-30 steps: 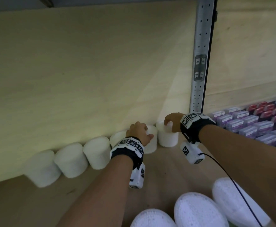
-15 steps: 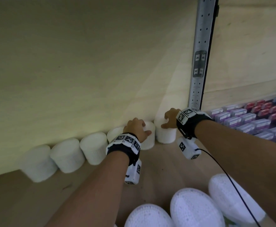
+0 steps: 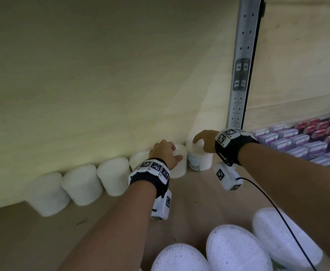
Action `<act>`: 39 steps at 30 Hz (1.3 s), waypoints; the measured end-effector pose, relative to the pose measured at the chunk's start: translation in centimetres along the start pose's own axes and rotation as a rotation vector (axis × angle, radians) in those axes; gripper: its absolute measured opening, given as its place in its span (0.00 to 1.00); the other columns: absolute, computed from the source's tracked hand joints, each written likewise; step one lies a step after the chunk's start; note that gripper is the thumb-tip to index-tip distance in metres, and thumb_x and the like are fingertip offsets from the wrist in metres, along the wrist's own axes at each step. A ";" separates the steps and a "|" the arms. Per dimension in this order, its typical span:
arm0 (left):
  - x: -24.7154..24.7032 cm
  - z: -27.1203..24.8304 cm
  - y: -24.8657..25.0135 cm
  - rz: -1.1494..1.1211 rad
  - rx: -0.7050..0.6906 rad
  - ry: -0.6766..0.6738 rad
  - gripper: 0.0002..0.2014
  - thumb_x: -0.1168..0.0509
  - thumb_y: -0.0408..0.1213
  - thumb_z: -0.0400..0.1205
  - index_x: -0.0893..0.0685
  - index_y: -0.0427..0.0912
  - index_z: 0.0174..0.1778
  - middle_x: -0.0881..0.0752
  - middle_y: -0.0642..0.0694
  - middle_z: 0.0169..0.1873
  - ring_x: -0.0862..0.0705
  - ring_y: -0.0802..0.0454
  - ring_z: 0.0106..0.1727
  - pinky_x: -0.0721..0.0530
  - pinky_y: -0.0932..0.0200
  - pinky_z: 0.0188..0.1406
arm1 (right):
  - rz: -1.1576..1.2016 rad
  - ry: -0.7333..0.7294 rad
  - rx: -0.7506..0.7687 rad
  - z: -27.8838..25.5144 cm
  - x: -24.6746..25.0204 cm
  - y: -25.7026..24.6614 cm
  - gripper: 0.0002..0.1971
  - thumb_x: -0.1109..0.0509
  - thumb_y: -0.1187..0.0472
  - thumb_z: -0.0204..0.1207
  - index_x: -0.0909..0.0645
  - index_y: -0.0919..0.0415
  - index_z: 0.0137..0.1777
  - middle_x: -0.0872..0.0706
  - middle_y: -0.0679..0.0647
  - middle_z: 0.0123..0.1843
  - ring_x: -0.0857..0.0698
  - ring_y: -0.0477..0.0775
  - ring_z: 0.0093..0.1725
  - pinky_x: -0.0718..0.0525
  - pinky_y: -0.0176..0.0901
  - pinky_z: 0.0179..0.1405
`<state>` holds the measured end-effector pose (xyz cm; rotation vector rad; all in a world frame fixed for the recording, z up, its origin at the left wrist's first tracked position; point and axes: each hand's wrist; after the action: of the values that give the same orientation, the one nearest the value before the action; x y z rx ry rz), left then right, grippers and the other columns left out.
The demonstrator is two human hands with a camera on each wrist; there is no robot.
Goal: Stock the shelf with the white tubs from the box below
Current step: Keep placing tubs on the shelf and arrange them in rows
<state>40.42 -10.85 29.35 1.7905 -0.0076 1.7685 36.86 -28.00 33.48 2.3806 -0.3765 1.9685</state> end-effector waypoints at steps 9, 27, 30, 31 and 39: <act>0.0 -0.1 0.1 0.004 -0.003 -0.006 0.23 0.32 0.49 0.79 0.22 0.43 0.67 0.26 0.43 0.67 0.28 0.43 0.71 0.28 0.47 0.71 | -0.110 0.022 -0.077 1.1 -0.5 -0.5 0.35 0.38 0.37 0.77 0.33 0.58 0.78 0.31 0.59 0.77 0.28 0.62 0.75 0.28 0.56 0.74; 0.0 -0.2 0.3 0.042 -0.001 -0.006 0.22 0.33 0.50 0.80 0.22 0.43 0.67 0.26 0.44 0.67 0.29 0.43 0.71 0.28 0.48 0.69 | -0.090 -0.066 0.045 0.2 0.4 -0.1 0.28 0.40 0.70 0.79 0.31 0.52 0.79 0.33 0.55 0.80 0.31 0.58 0.79 0.29 0.47 0.74; 0.0 -0.3 0.3 0.044 0.000 -0.001 0.22 0.33 0.50 0.80 0.22 0.44 0.66 0.26 0.44 0.67 0.29 0.43 0.71 0.28 0.48 0.69 | -0.033 -0.065 0.008 0.3 0.5 -0.2 0.28 0.40 0.68 0.79 0.33 0.54 0.80 0.34 0.55 0.81 0.31 0.59 0.79 0.27 0.47 0.73; 0.0 -0.3 0.3 0.043 0.000 -0.002 0.22 0.33 0.50 0.80 0.22 0.44 0.66 0.26 0.44 0.67 0.29 0.43 0.71 0.28 0.48 0.70 | -0.016 -0.040 -0.012 0.6 0.5 -0.2 0.27 0.39 0.66 0.79 0.33 0.55 0.79 0.33 0.55 0.81 0.30 0.59 0.78 0.26 0.48 0.73; 0.0 -0.3 0.3 0.053 -0.002 -0.014 0.22 0.34 0.50 0.80 0.23 0.44 0.67 0.27 0.44 0.68 0.29 0.43 0.71 0.29 0.48 0.70 | -0.142 0.053 -0.140 1.7 -0.6 -0.7 0.34 0.38 0.36 0.76 0.28 0.62 0.72 0.26 0.62 0.73 0.24 0.63 0.70 0.24 0.56 0.70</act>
<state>40.02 -10.94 29.47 1.8172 -0.0629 1.7918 38.56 -27.49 32.69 2.2014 -0.3211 1.8738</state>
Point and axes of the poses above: each hand's wrist, its own z-axis towards the middle knuckle, its own x-axis out of the back of the hand, y = z × x
